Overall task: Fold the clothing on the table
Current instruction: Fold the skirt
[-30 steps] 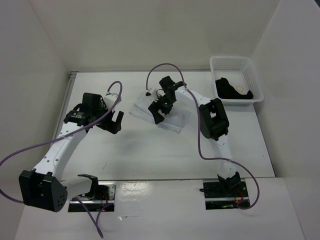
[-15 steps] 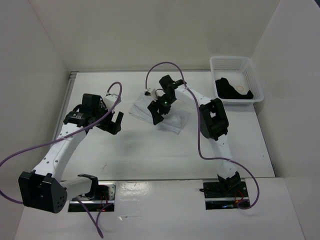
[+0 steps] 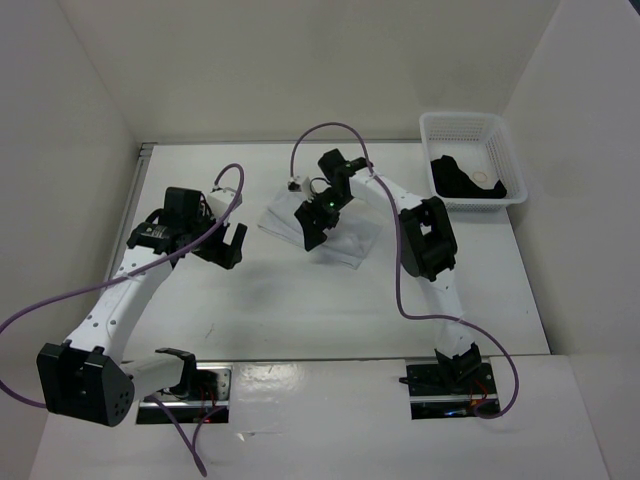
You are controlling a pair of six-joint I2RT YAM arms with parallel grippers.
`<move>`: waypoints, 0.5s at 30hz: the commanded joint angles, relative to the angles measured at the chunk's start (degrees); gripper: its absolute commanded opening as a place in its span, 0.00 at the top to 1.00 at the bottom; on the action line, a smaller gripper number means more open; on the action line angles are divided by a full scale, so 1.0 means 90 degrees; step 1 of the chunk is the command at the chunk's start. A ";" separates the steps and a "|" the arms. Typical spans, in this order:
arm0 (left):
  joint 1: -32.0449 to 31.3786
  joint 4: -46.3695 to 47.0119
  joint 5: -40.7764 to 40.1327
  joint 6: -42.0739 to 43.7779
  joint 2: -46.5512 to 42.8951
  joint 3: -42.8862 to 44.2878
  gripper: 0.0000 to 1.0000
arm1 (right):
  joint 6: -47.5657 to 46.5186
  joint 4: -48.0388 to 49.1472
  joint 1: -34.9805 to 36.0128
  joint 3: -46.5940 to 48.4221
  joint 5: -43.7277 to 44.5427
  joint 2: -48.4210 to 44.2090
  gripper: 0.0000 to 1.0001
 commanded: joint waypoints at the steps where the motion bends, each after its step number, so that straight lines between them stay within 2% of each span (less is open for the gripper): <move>1: 0.0020 0.0112 -0.0005 -0.0140 -0.0133 -0.0011 0.00 | -0.0126 -0.0243 0.0172 0.0316 -0.0285 0.0074 0.01; 15: 0.0020 0.0112 -0.0005 -0.0140 -0.0309 -0.0011 0.00 | -0.0380 -0.0624 0.0816 0.0433 -0.0286 0.0191 0.01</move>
